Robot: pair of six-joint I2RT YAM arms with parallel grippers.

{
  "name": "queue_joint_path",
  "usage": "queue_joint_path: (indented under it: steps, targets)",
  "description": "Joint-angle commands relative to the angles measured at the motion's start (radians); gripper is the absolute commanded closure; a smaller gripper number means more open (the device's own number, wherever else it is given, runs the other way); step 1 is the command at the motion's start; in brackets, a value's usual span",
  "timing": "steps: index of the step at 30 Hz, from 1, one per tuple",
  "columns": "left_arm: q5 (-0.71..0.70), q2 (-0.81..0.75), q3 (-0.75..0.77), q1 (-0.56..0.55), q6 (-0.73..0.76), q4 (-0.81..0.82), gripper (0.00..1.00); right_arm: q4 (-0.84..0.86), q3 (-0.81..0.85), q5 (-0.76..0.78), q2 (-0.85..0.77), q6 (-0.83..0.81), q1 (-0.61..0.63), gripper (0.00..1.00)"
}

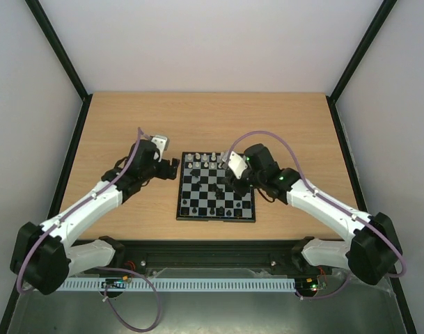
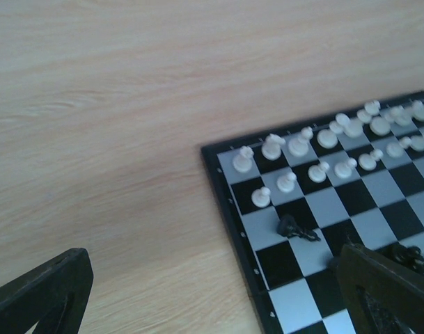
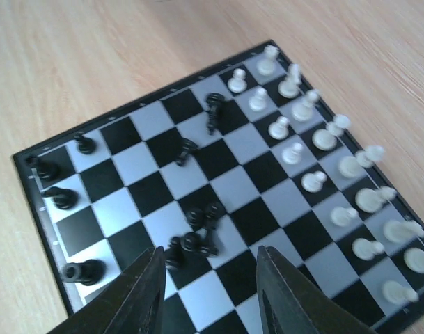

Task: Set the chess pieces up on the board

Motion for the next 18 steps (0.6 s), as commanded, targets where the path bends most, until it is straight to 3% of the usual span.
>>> queue_joint_path:
  steps: [1,11,18]
  targets:
    - [0.150,0.078,0.075,-0.001,0.037,-0.070,0.01,-0.062,-0.020,-0.018,0.000,0.044,-0.065,0.63]
    - [0.029,0.040,0.034,-0.004,-0.049,-0.027,0.01,-0.091,0.039,-0.090,0.164,0.047,-0.068,0.67]
    - [0.074,0.034,0.038,-0.004,-0.022,-0.033,0.01,-0.113,0.091,-0.068,0.285,0.033,-0.039,0.69]
